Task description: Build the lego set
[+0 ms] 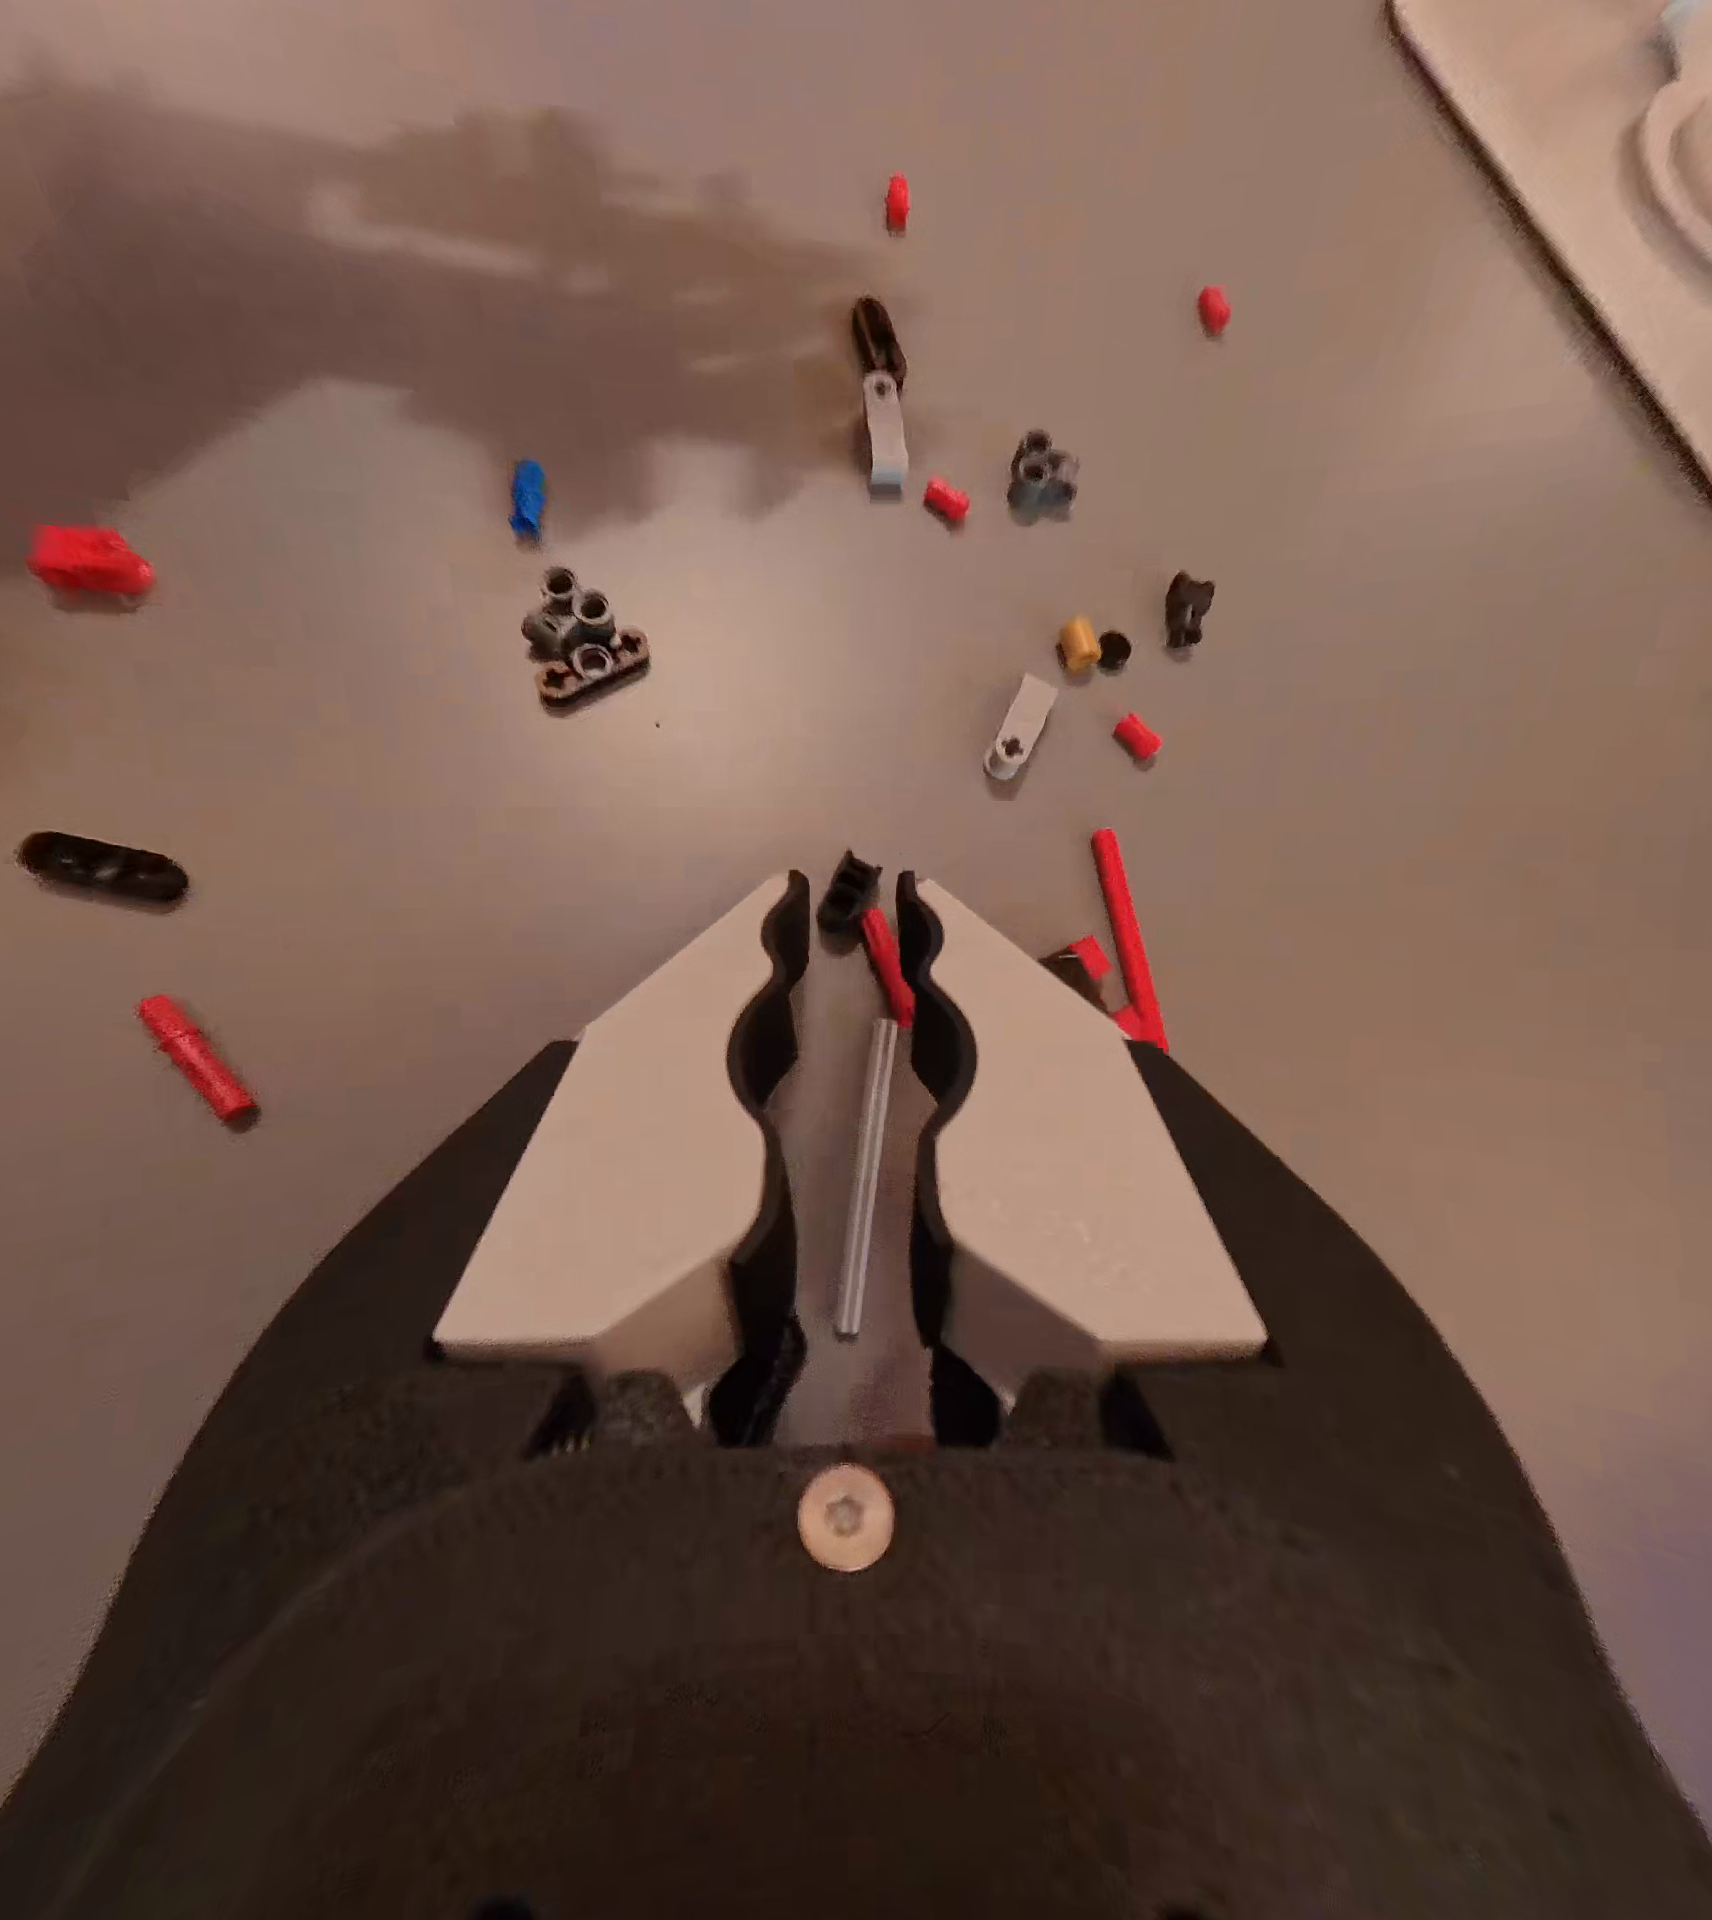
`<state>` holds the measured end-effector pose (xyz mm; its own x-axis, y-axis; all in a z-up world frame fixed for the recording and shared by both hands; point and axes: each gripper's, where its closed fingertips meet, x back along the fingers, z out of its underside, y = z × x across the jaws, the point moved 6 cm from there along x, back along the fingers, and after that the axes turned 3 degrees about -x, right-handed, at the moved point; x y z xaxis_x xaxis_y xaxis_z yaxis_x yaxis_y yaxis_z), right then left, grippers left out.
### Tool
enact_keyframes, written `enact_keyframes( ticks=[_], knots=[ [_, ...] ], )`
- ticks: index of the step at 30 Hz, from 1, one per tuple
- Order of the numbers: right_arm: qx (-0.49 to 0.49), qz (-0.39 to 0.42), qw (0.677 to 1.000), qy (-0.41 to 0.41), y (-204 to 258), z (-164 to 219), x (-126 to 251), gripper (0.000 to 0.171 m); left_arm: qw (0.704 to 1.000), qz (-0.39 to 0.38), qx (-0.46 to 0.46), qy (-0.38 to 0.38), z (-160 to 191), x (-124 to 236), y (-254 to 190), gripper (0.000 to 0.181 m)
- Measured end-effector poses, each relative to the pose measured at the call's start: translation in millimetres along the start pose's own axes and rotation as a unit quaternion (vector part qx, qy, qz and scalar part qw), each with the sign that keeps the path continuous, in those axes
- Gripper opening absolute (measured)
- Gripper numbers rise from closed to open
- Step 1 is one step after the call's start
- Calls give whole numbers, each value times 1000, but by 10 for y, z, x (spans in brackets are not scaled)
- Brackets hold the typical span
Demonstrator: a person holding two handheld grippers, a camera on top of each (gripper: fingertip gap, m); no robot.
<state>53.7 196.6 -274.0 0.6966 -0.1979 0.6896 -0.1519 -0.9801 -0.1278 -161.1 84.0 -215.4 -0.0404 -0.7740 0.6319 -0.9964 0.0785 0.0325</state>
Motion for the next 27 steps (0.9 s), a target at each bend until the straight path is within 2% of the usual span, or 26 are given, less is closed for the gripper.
enact_keyframes(
  ticks=[3, 6, 10, 15, 19, 21, 27],
  knots=[
    [0, -7, 1000, -4, 0, 13, -35, 4, 1000, 7, 0, 13, 4, -34, -6, 6],
    [10, -8, 1000, -18, 5, -22, -29, 4, 999, 29, 27, 14, 4, -64, 3, 6],
    [26, -32, 994, -100, 69, -308, 80, 4, 987, 111, 117, -7, -26, -86, -29, 6],
    [62, -89, 966, -235, 249, -830, 252, 4, 947, 204, 244, -46, -46, -98, -71, 6],
    [99, -92, 947, -291, 328, -1123, 262, 4, 907, 254, 325, -78, -35, -104, -118, 6],
    [112, -95, 943, -299, 343, -1211, 225, 4, 886, 279, 358, -94, -31, -98, -153, 6],
    [149, -117, 935, -300, 399, -1320, 110, 4, 850, 318, 410, -96, 65, -118, -268, 6]
  ],
)
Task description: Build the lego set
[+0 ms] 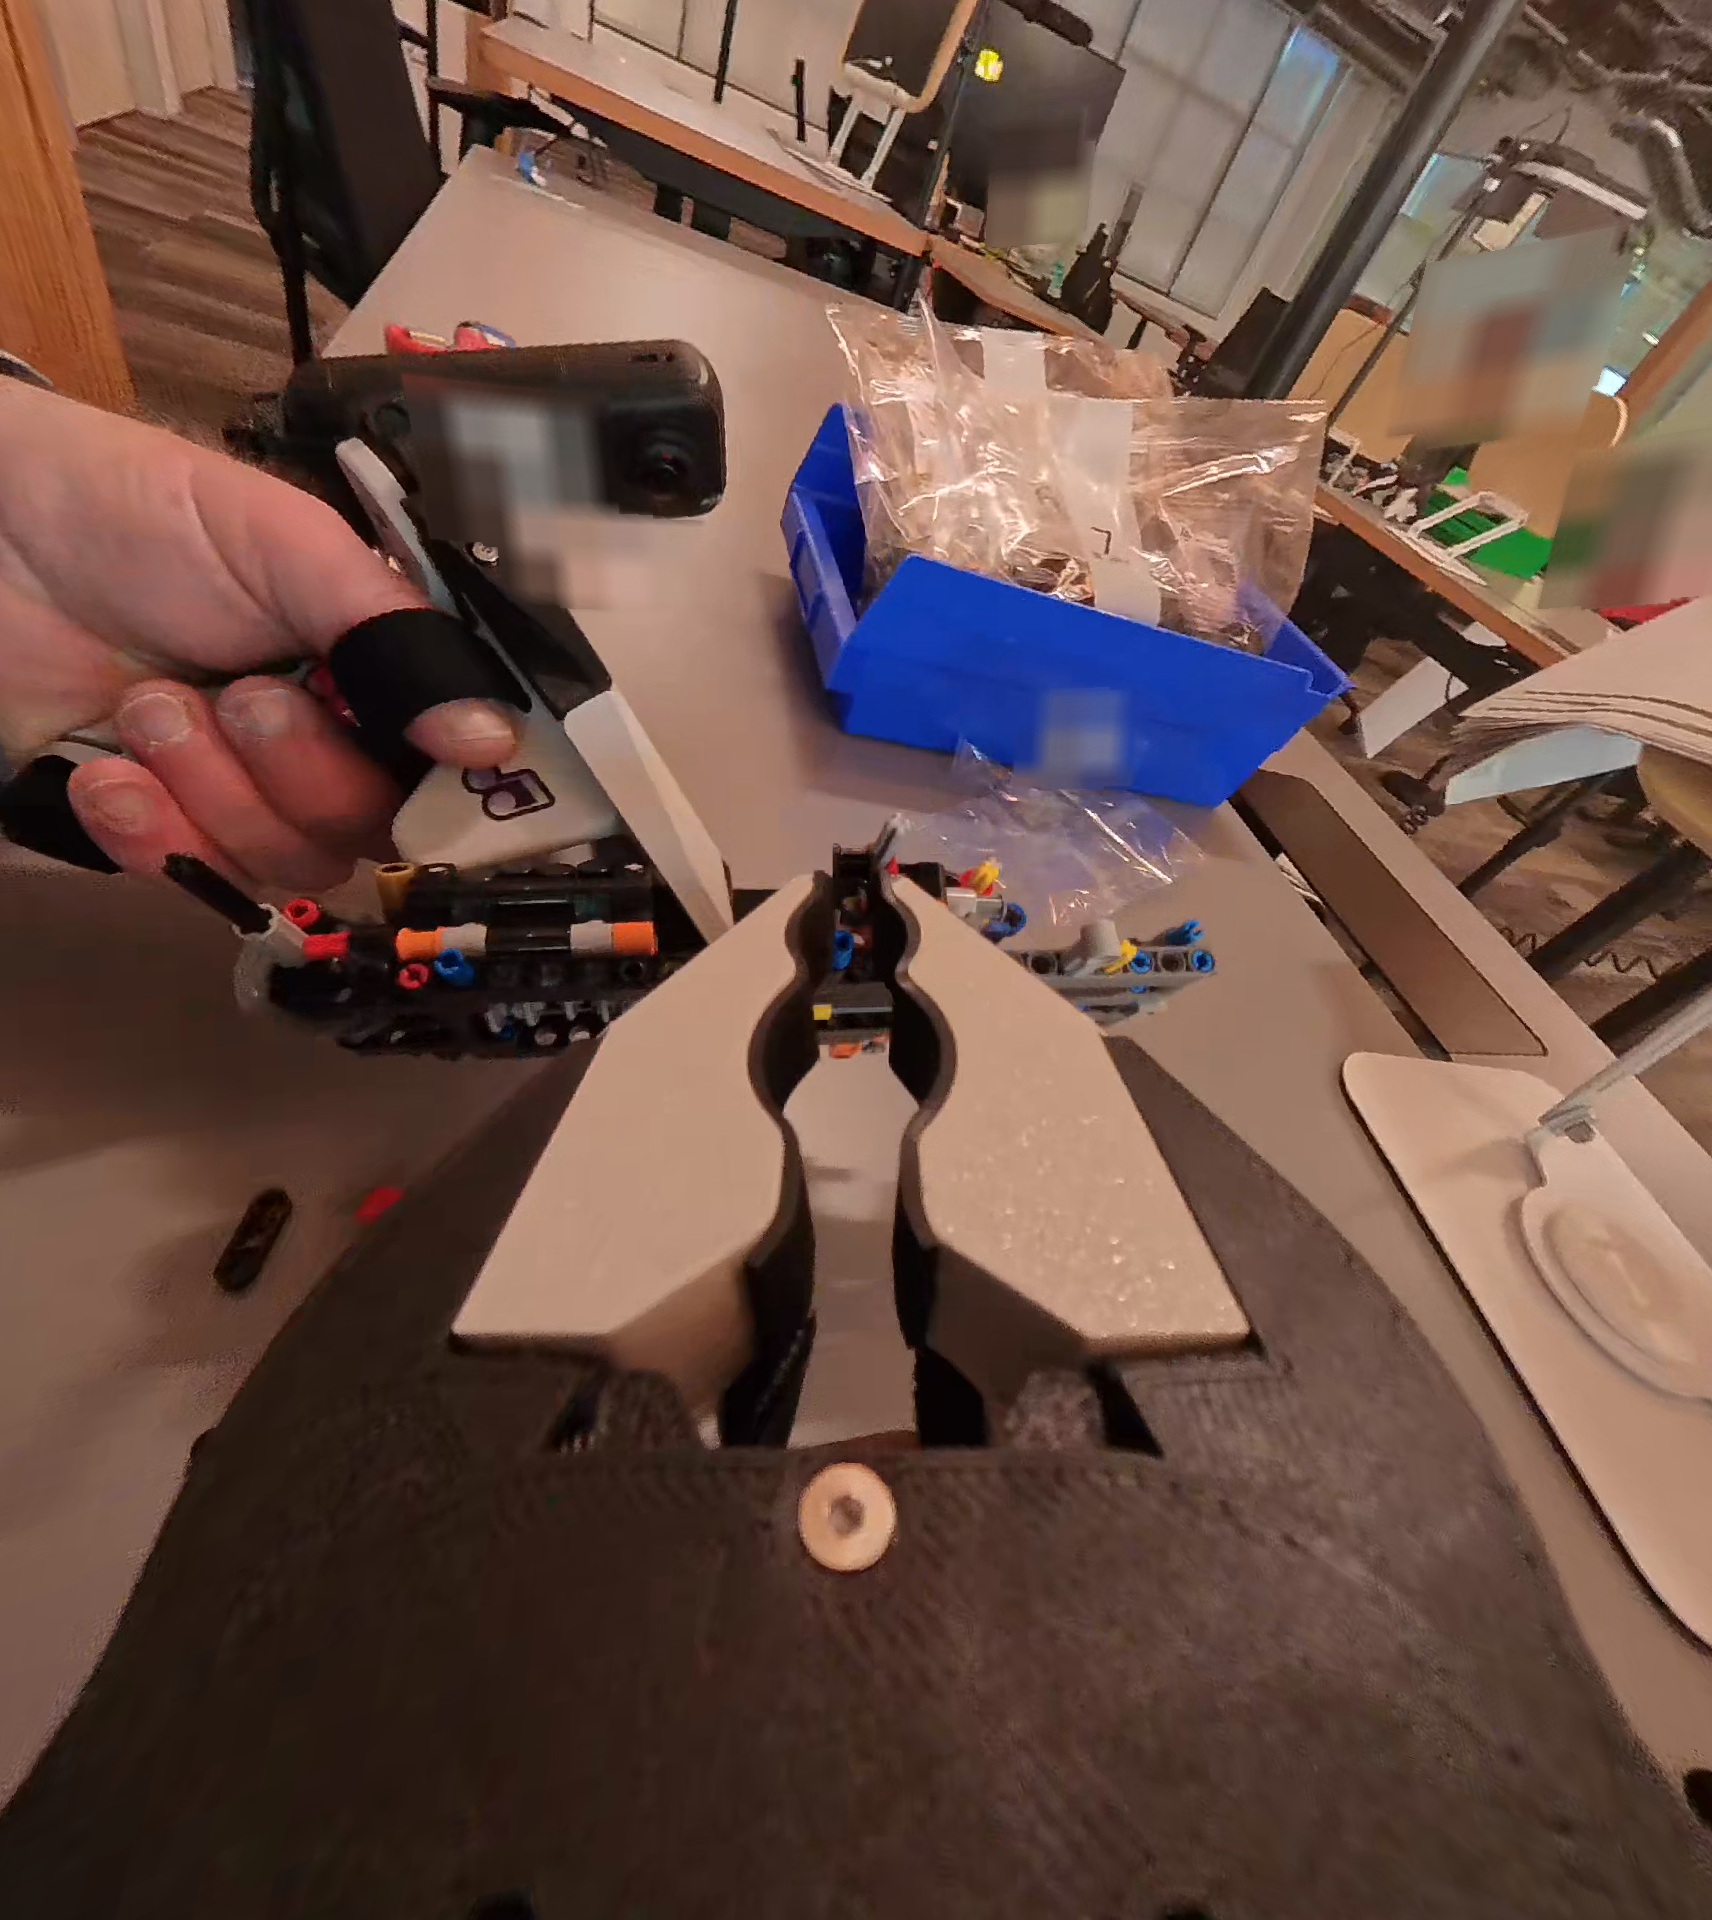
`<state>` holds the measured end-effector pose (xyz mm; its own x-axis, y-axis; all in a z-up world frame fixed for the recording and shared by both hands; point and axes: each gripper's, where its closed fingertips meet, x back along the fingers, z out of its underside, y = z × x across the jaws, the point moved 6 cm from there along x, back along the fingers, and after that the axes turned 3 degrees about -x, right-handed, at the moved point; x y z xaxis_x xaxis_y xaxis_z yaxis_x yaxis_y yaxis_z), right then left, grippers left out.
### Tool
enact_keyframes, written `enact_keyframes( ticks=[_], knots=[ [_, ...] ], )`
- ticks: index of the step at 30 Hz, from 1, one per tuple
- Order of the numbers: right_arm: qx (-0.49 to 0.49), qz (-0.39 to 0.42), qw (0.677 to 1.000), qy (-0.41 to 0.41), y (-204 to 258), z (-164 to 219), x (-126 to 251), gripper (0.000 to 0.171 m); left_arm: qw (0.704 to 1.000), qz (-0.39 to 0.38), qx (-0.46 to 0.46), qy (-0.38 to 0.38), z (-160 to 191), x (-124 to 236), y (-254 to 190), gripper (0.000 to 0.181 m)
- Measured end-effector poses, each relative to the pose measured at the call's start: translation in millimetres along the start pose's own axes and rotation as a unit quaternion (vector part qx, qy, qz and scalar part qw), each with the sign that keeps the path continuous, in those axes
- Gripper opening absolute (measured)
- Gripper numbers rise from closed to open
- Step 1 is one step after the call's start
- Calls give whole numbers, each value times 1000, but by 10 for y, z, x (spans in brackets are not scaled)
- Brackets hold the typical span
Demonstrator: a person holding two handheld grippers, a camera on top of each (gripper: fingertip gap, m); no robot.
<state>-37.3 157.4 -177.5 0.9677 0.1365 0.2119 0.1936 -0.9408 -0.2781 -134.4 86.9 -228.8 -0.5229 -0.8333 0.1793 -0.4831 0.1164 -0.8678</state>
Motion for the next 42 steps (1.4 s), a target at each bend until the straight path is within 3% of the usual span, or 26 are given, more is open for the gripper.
enact_keyframes(
  ticks=[15, 32, 42],
  knots=[
    [-21, -105, 994, 16, -15, 154, -7, 4, 998, 18, 67, -9, 172, 4, 108, 6],
    [-97, -134, 986, -22, -10, 317, -99, 4, 995, 27, 89, -22, 251, 35, 204, 8],
    [-70, -129, 989, 1, -11, 300, -121, 4, 998, 8, 50, -20, 251, 42, 193, 8]
  ],
)
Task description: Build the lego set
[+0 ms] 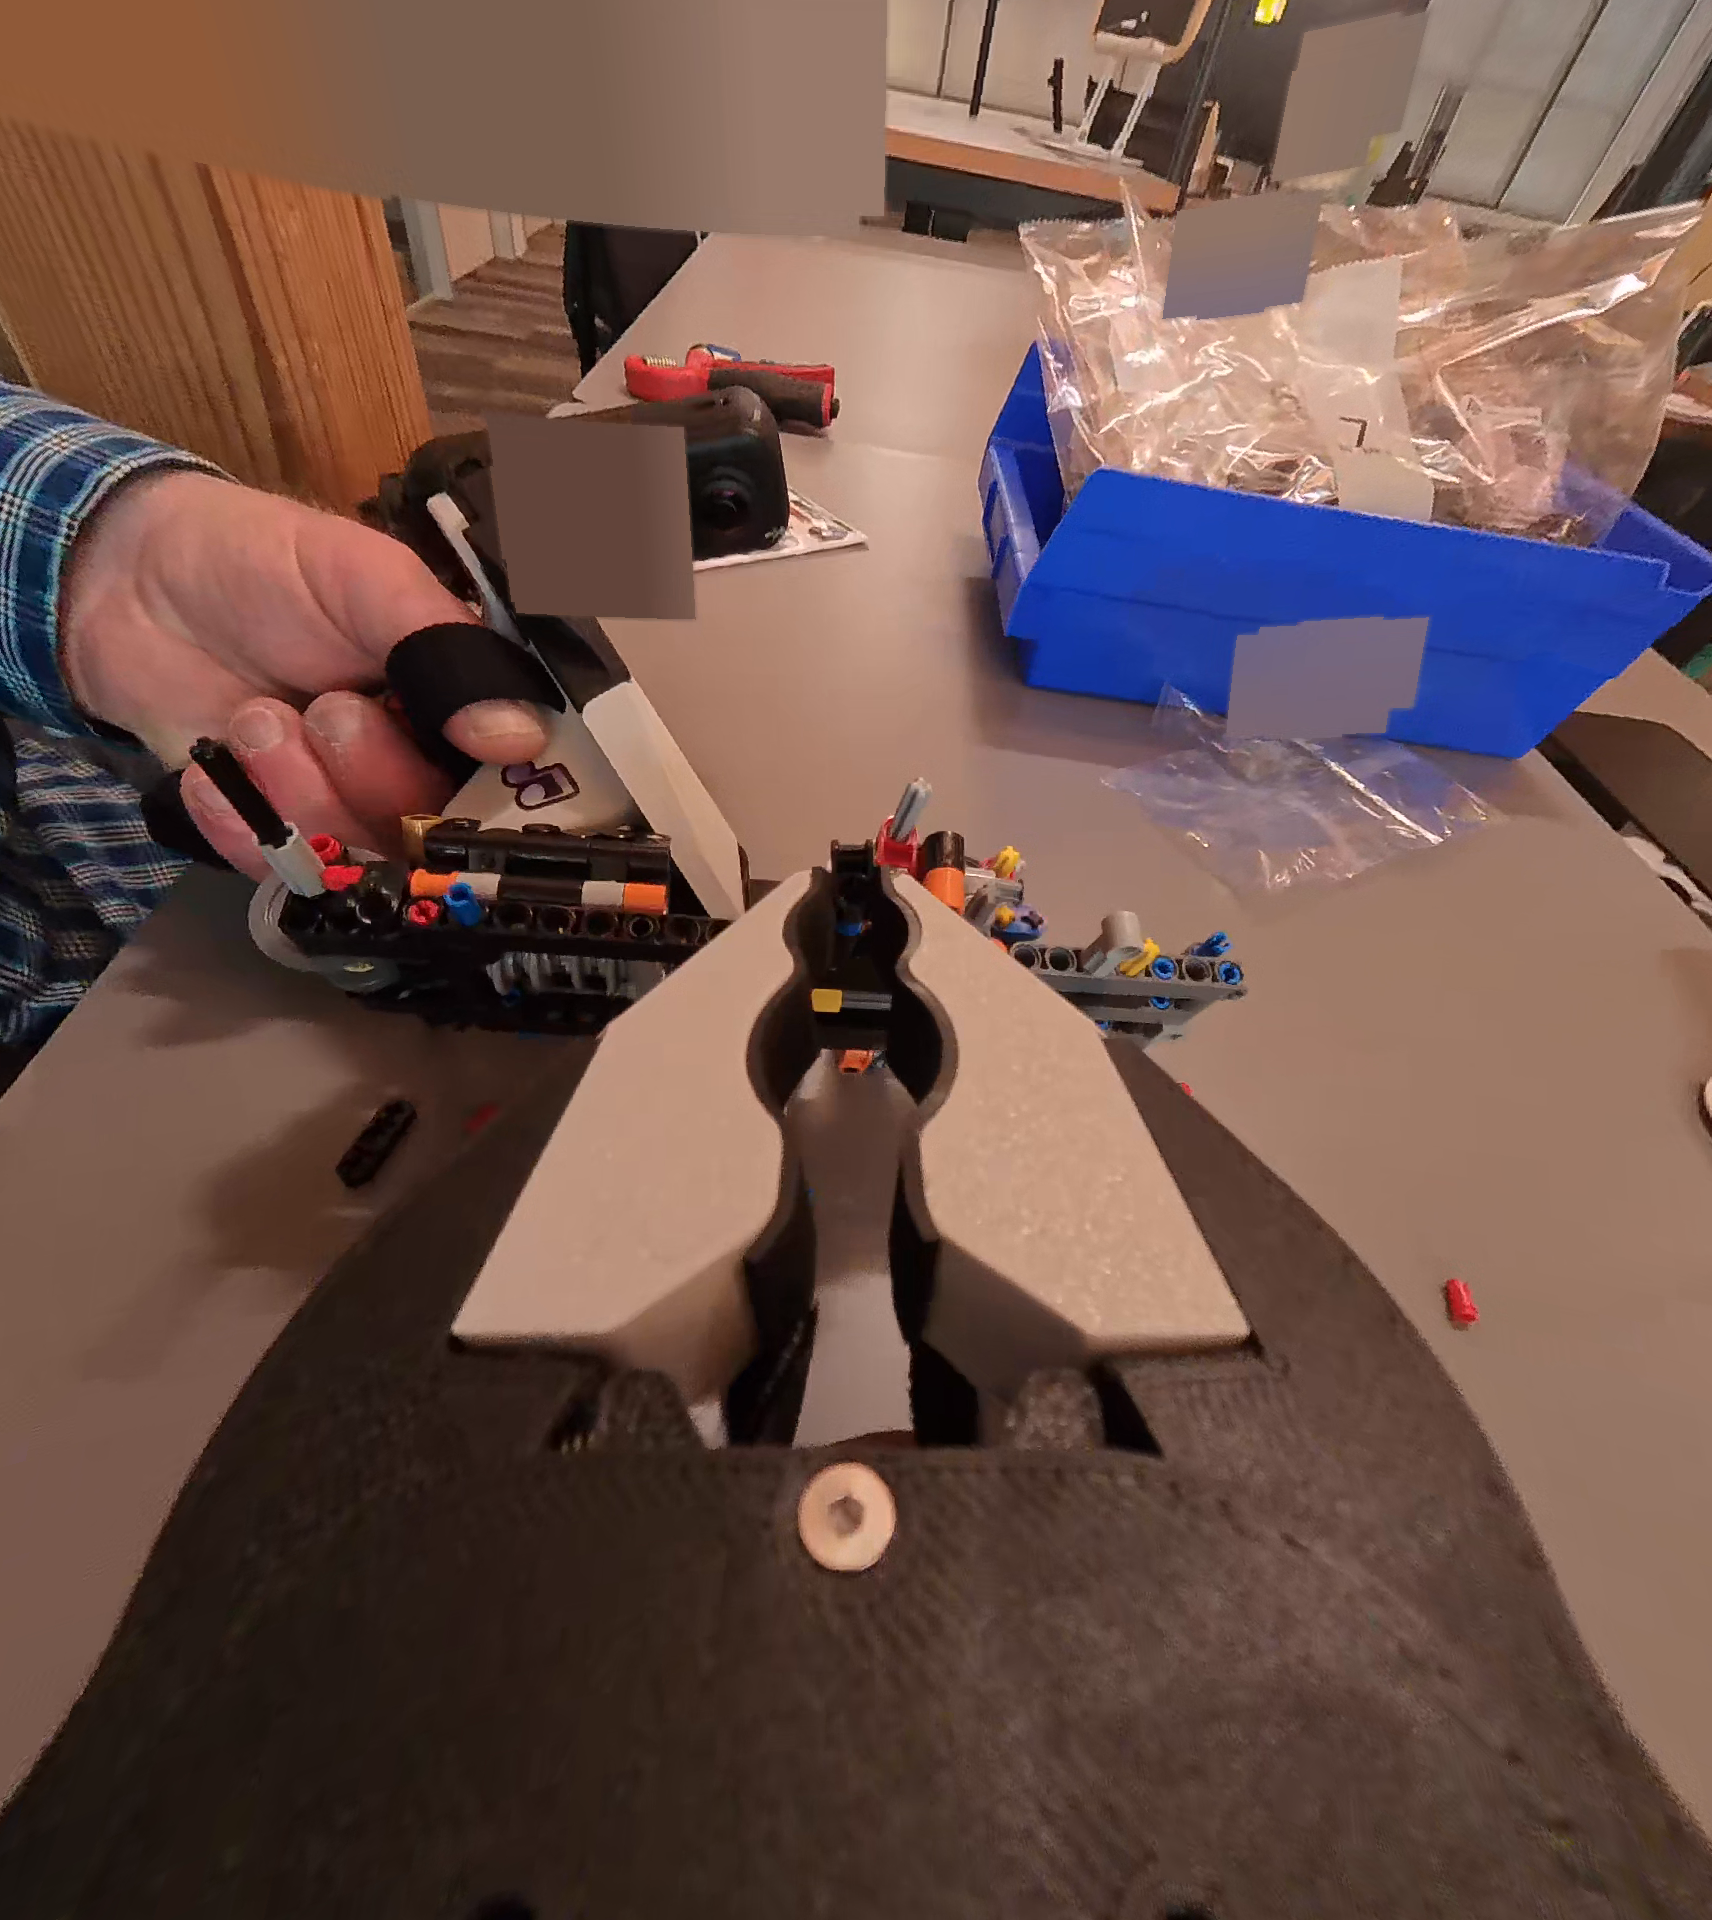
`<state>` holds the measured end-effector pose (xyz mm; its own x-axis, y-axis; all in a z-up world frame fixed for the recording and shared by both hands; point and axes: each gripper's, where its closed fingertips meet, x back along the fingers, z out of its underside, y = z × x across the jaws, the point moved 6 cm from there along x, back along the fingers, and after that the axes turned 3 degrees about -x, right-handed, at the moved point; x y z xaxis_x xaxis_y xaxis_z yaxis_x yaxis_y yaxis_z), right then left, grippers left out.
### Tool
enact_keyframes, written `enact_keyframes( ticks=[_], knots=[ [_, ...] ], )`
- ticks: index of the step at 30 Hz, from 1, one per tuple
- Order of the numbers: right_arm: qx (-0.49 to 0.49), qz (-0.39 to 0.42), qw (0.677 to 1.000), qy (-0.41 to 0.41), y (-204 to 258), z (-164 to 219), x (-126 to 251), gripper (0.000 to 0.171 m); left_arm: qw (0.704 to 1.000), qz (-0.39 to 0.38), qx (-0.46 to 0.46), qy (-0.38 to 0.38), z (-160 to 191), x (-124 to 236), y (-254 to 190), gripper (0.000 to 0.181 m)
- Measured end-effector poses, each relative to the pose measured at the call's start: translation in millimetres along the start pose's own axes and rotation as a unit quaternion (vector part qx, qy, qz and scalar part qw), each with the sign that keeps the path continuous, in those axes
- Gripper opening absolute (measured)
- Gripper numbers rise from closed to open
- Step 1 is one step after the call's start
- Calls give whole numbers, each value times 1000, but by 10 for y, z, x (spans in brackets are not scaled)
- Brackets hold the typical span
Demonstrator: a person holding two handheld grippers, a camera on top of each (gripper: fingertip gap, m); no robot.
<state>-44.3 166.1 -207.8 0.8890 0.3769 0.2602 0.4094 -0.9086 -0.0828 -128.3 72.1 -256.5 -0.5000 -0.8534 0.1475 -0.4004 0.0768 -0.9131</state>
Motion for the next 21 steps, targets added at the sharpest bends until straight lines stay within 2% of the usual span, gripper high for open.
enact_keyframes(
  ticks=[11, 21],
  knots=[
    [-21, -35, 998, 56, -57, -44, -23, 5, 1000, -5, -12, -1, -8, 8, 9, 8],
    [-49, -45, 996, 55, -85, -33, -29, 5, 1000, -10, -17, -4, -11, 11, 13, 9]
  ],
)
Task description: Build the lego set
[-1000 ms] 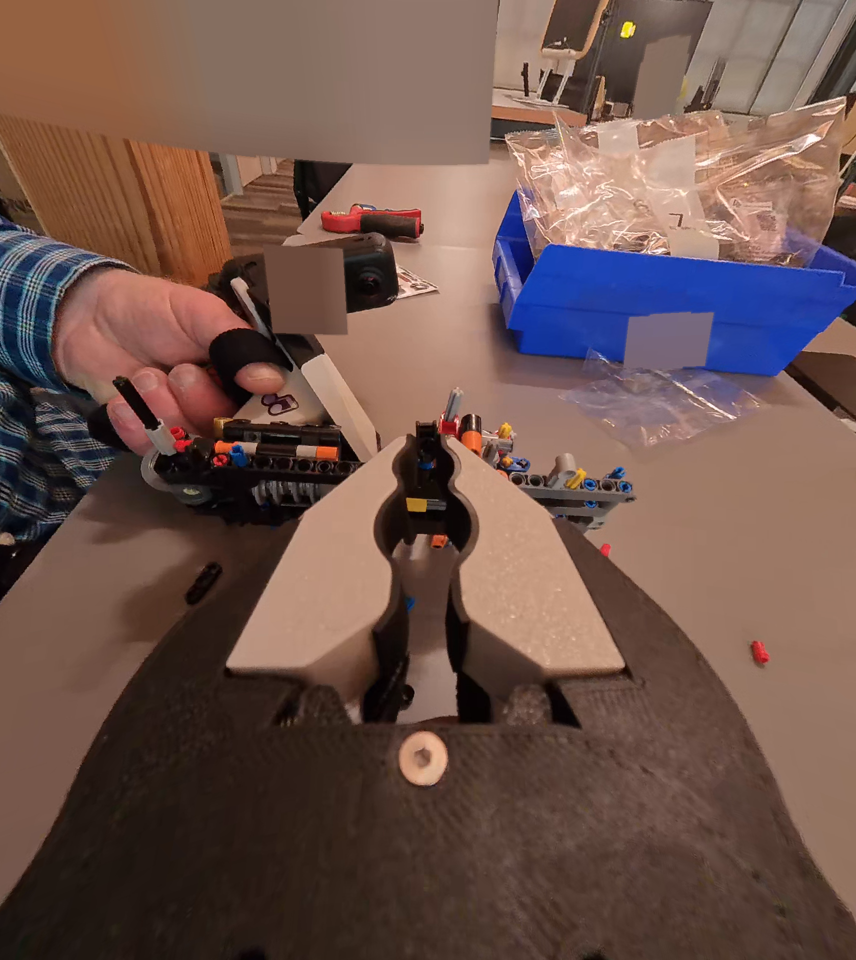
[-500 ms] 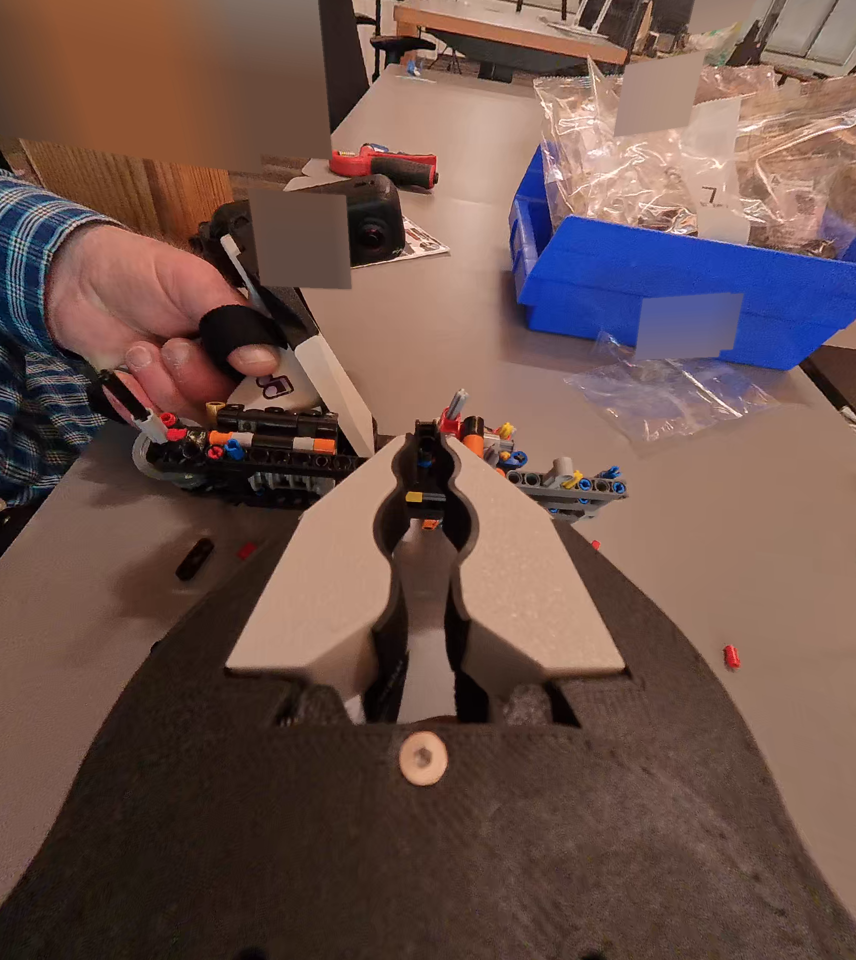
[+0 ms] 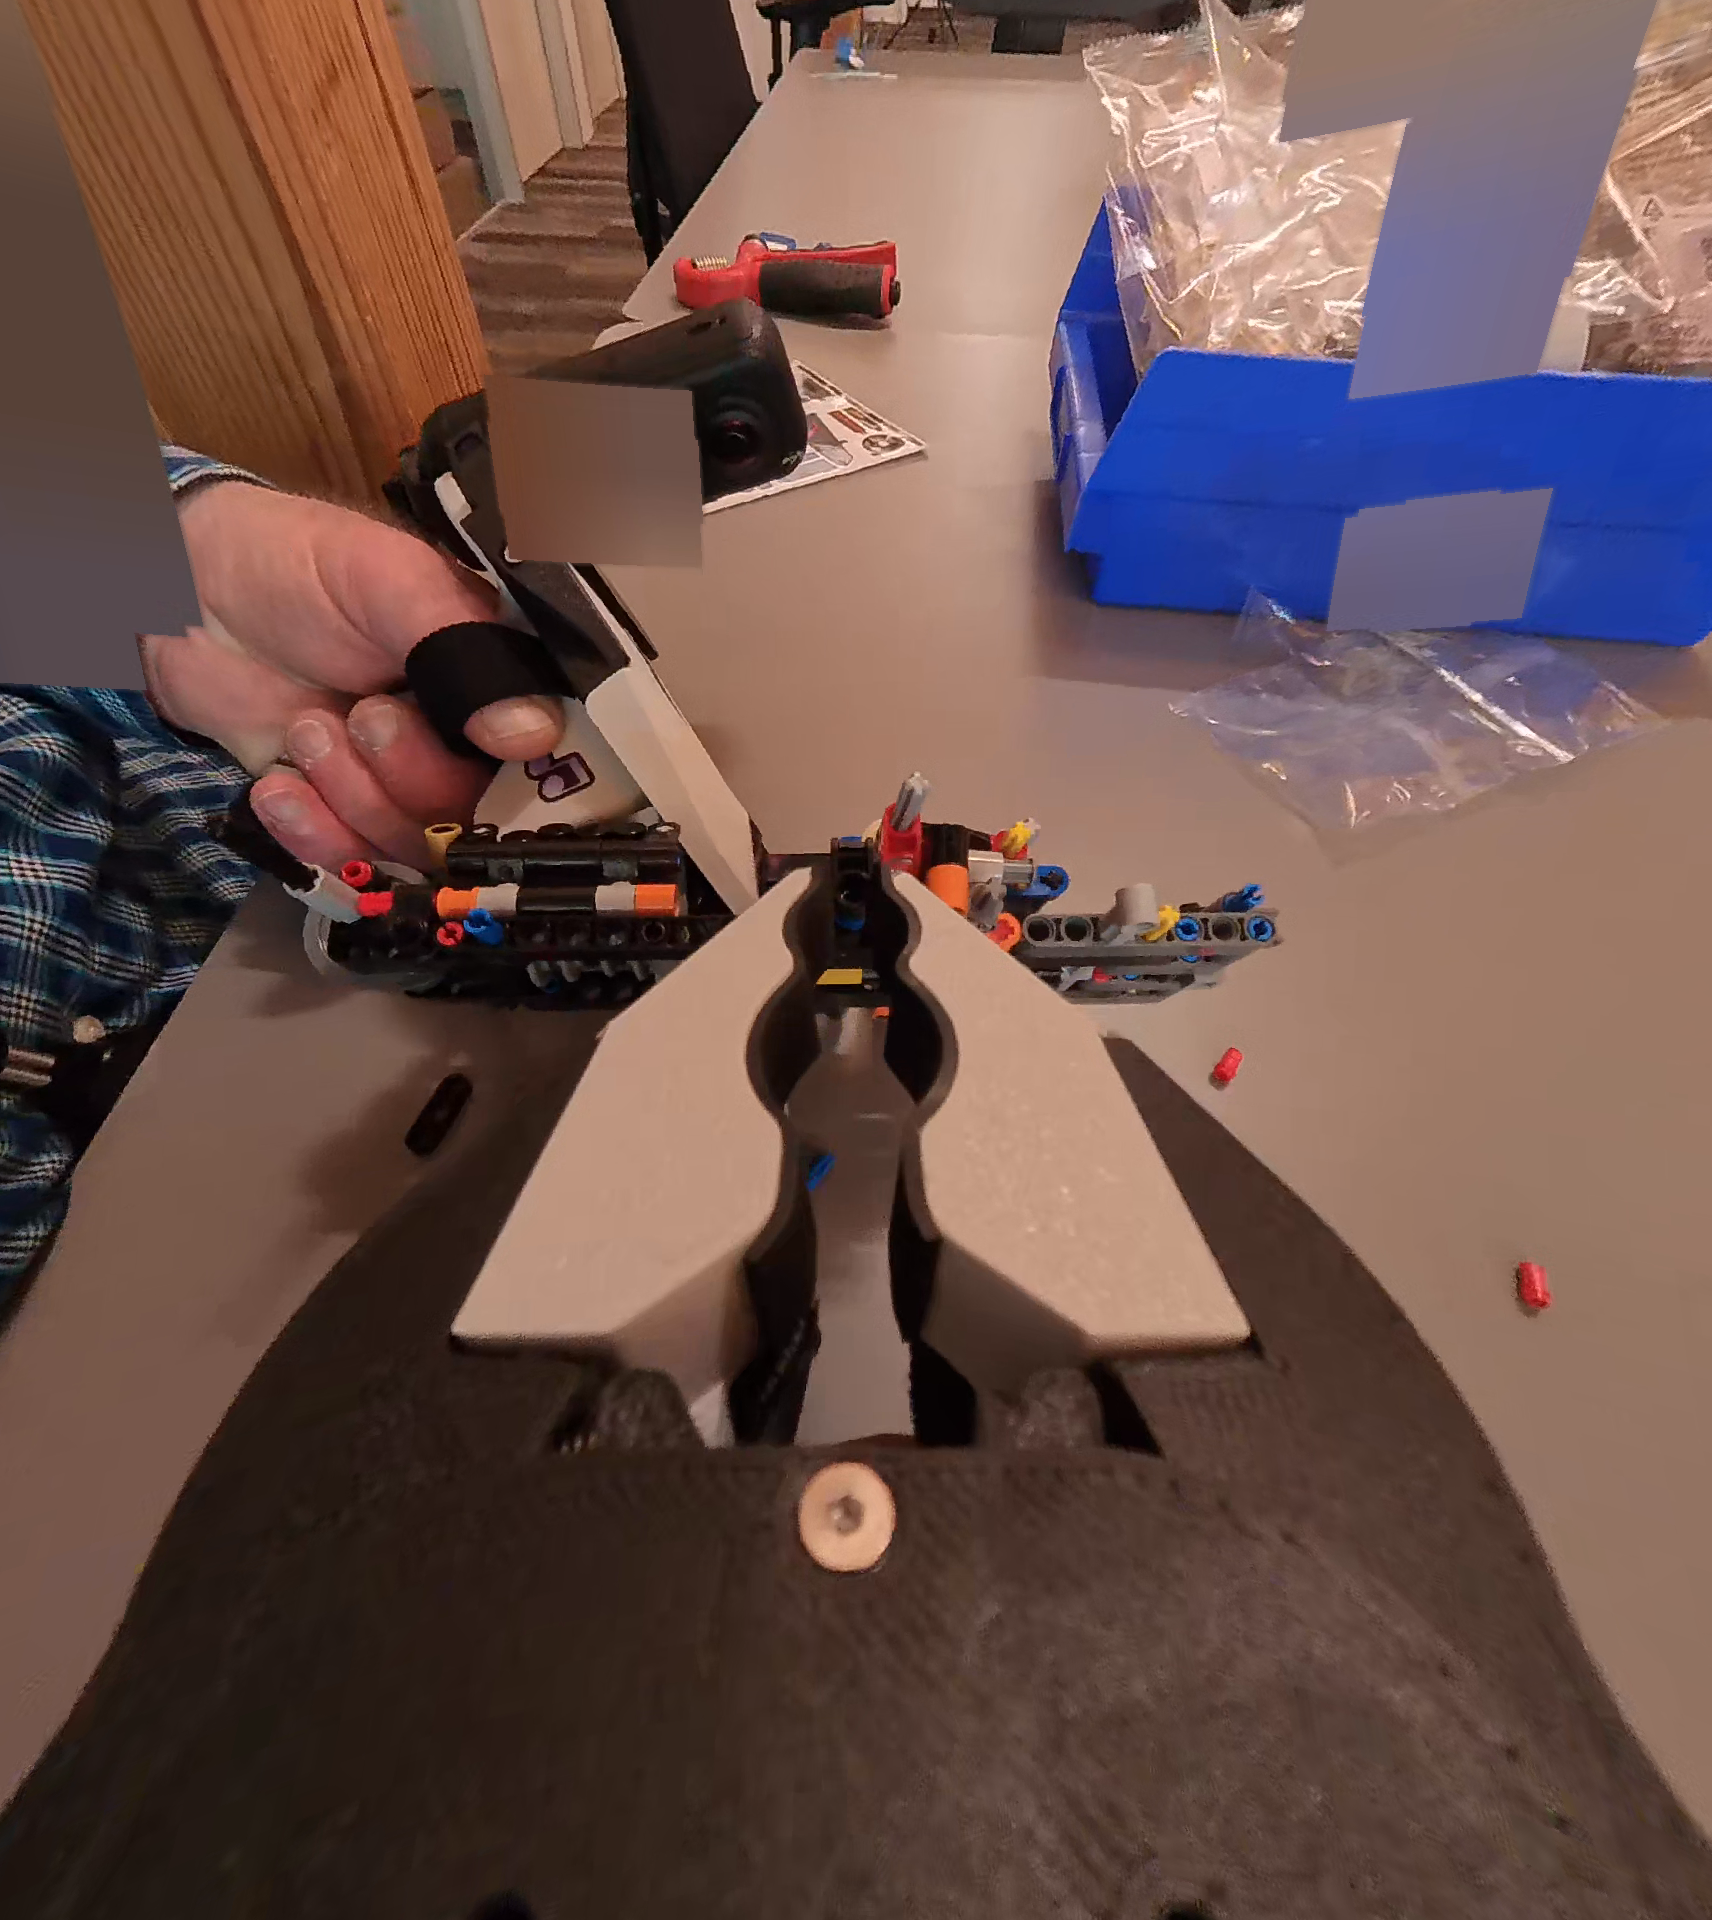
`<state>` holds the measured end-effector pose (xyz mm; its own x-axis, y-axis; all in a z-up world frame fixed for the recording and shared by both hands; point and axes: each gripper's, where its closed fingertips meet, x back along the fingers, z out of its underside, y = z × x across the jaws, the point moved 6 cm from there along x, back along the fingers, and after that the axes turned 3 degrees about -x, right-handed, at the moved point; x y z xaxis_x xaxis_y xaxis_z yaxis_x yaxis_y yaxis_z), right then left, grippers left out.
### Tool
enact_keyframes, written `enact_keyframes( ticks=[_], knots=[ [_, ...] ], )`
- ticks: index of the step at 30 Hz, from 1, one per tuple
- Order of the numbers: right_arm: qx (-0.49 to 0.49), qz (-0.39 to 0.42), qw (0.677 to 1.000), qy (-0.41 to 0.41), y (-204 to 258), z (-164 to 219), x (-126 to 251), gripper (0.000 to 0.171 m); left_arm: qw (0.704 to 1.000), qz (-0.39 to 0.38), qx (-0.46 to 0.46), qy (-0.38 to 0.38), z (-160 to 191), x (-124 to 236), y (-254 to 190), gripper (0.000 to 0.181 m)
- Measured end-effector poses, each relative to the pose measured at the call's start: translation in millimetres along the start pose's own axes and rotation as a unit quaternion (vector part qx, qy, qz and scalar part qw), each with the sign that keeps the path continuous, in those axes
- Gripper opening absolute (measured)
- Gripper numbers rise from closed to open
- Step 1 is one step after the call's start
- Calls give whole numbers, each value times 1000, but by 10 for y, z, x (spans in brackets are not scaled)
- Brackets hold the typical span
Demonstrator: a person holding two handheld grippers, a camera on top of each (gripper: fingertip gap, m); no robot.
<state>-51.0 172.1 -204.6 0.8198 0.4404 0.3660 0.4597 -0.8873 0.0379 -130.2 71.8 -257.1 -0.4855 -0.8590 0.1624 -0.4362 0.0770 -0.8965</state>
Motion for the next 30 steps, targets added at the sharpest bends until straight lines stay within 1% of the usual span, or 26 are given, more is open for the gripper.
enact_keyframes(
  ticks=[5, 17, 30],
  knots=[
    [-38, -14, 999, 4, -28, 25, -13, 4, 1000, -5, -3, -3, -3, 0, 5, 9],
    [-13, 2, 998, -57, 8, 98, 2, 5, 1000, 3, 10, -6, -10, 13, 18, 8],
    [3, 8, 995, -98, 23, 131, -15, 5, 1000, 12, 23, -8, -18, 33, 36, 7]
  ],
)
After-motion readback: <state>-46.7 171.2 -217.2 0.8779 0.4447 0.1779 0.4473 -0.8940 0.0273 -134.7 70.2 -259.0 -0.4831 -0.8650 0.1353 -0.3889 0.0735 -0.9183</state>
